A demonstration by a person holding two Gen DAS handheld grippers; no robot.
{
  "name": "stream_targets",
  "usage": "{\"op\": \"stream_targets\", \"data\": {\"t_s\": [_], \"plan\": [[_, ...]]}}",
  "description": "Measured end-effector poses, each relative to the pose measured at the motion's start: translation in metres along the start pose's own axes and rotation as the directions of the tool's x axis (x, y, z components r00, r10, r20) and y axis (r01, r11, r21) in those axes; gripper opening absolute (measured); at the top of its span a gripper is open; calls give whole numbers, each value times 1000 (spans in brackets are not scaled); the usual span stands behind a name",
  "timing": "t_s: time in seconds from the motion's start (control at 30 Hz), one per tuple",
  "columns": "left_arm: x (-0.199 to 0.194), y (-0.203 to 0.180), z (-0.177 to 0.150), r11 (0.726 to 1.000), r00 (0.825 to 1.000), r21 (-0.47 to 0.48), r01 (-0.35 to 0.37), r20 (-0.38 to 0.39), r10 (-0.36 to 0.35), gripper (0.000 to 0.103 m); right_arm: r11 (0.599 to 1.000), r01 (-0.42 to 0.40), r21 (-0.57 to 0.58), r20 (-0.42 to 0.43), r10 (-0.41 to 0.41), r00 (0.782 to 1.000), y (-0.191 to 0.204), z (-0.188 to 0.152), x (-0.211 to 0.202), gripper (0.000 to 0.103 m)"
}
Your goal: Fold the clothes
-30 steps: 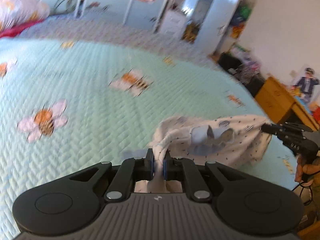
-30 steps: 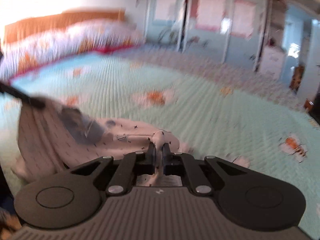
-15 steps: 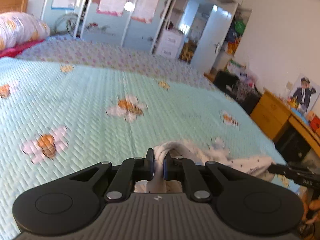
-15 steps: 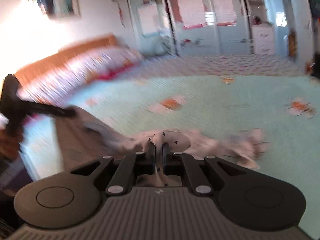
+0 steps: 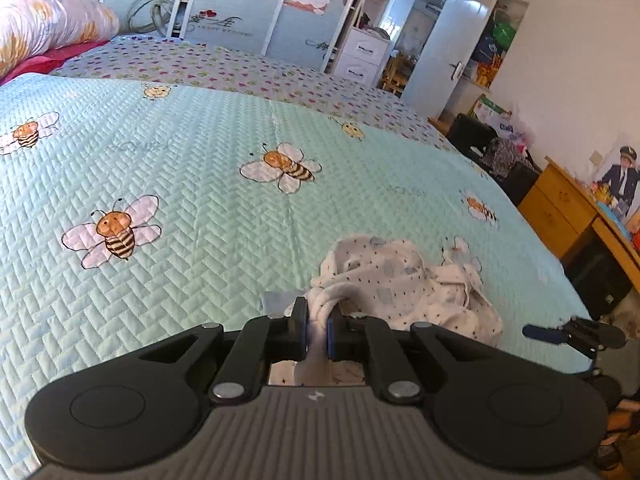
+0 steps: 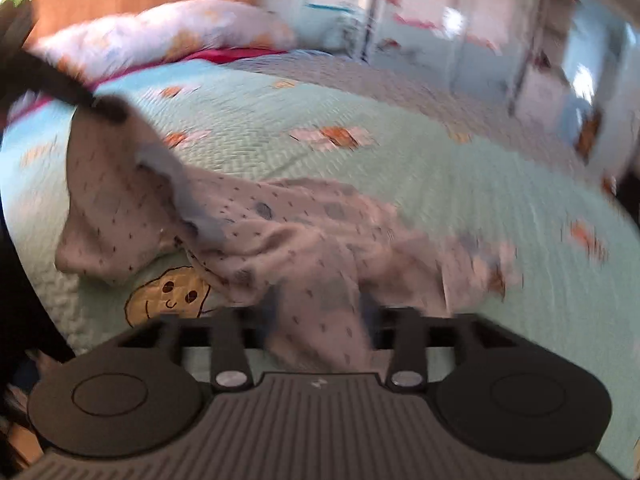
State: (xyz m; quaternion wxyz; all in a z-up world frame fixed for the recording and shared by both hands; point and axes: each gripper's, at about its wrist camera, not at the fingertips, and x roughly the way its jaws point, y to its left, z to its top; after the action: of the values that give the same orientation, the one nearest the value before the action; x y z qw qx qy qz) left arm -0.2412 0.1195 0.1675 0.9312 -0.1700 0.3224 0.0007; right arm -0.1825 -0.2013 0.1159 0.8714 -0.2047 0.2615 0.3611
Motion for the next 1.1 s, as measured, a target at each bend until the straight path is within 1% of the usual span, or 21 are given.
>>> {"op": "stream_targets", "data": {"t_s": [0.07,0.1,0.2,0.33,0.4,0.43,0.5,0.53,0.63,0.7,0.8,0.87,0.9,1.0,1.1], "plan": [[-5,0,1,1000,1000,4,-7,9,7,8,998,2,-65,30,0,1000,7,11,10,63],[-6,-1,2,1000,1000,7,-11,11,11,8,997,-14,-77,37,17,999,7,16,16,63],[-7,0,6,1000,1000,12,-12,16,11,8,993,-69,-100,25,72,997,0,30,37,63],[-7,1,8,1000,1000,10,-9,25,9,8,980,-122,-157,-54,114,992,-11,38,66,63],[-9,0,10,1000,999,9,-12,34,12,8,976,-146,-162,-83,134,987,-13,37,78,60],[-10,0,10,1000,999,8,-14,38,13,8,975,-155,-162,-95,141,985,-14,35,83,56],[-12,0,12,1000,999,7,-17,47,16,8,975,-168,-148,-103,154,983,-13,33,85,18],[-13,0,13,1000,999,6,-18,51,18,8,978,-154,-142,-76,144,987,-10,33,79,6],[-16,0,15,1000,998,4,-23,64,22,8,986,-111,-120,7,113,994,-2,34,60,6],[-18,0,16,1000,997,3,-26,73,25,8,993,-75,-86,83,83,993,1,39,34,6],[-29,-6,24,999,994,18,-34,108,32,8,1000,-14,-2,171,15,985,-6,48,1,6],[-42,-16,32,998,989,40,-44,146,38,8,999,-5,39,230,-4,973,-11,61,-25,6],[-51,-21,38,997,985,57,-49,171,38,8,999,-3,38,267,-8,964,-11,71,-39,6],[-91,-41,59,991,961,115,-75,273,41,8,1000,13,6,398,-14,917,-6,104,-88,6],[-131,-59,83,980,933,157,-121,356,59,8,999,34,-6,505,-26,863,-5,136,-134,6]]}}
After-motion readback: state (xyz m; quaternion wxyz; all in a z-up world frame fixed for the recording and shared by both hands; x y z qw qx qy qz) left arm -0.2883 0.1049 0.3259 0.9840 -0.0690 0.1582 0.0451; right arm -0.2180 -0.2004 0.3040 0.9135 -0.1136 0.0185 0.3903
